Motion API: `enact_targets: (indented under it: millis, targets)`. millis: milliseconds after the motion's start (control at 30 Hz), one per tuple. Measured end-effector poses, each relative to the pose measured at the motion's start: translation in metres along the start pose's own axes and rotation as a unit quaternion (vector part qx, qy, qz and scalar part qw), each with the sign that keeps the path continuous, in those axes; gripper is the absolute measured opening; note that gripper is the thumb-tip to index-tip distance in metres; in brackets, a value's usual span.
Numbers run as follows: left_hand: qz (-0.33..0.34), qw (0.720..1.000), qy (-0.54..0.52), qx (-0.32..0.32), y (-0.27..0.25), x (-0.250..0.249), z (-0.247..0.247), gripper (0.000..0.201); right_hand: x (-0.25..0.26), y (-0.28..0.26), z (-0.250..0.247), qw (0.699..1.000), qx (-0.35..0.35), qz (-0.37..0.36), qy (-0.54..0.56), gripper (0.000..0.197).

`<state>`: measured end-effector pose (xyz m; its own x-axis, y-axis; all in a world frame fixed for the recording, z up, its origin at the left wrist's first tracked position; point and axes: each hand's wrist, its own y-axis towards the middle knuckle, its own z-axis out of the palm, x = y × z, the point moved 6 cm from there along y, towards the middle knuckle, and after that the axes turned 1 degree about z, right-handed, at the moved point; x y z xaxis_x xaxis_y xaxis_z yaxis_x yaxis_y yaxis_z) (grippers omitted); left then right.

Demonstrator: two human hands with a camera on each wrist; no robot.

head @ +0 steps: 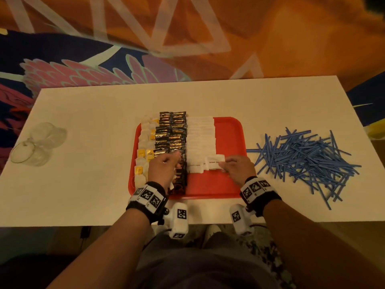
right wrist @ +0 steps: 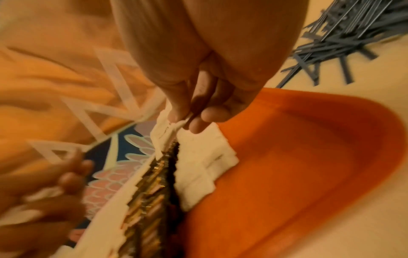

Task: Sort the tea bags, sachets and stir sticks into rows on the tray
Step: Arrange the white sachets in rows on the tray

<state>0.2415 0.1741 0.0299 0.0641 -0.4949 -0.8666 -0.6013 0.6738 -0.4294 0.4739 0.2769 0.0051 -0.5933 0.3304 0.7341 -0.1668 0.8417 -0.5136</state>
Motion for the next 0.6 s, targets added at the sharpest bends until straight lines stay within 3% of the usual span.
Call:
enact_targets:
  millis: [133,400,600]
  targets:
    - [-0.023,1.0,-0.006,-0.005,0.001,0.011,-0.007,0.028,-0.013,0.01,0.007,0.998,0.013,-0.001,-0.064,0.027]
    - [-0.045,0.999,-0.021,-0.01,-0.008,0.024,-0.014,0.03,-0.028,0.028,0.047,0.999,0.004,0.049,0.003,0.024]
    - [-0.049,0.998,-0.025,-0.027,-0.01,0.028,-0.021,0.027,-0.028,0.037,0.056,0.991,-0.013,0.051,-0.125,0.018]
